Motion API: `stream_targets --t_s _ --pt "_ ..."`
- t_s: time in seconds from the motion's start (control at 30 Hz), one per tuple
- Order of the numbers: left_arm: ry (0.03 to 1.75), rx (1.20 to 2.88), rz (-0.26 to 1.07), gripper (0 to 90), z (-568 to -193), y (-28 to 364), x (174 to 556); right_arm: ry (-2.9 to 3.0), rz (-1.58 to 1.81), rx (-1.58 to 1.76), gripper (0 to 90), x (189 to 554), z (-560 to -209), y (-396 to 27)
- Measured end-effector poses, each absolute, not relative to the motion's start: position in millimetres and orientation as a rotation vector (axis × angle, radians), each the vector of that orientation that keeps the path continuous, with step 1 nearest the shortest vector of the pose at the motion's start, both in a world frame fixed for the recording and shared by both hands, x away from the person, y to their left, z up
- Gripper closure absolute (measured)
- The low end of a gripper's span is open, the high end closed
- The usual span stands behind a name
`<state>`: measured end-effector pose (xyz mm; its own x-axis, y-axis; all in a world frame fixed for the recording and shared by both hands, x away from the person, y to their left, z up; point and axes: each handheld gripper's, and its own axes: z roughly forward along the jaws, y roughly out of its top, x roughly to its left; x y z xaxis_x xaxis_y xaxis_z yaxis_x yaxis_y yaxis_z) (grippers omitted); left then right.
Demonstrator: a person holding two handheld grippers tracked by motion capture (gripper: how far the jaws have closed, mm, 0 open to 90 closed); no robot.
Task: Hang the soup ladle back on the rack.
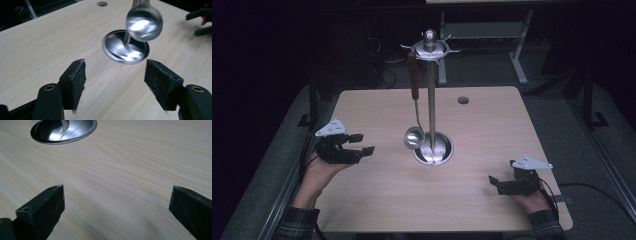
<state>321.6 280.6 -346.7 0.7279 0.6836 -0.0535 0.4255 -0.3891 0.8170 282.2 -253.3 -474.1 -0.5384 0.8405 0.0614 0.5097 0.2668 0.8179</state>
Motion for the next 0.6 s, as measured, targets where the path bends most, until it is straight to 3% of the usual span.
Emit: stream_targets --t_s 0.6 --pt "0.931 2.059 0.431 23.3 -401 299 306 2.15 1.174 1.219 0.0 282 -474 -254"
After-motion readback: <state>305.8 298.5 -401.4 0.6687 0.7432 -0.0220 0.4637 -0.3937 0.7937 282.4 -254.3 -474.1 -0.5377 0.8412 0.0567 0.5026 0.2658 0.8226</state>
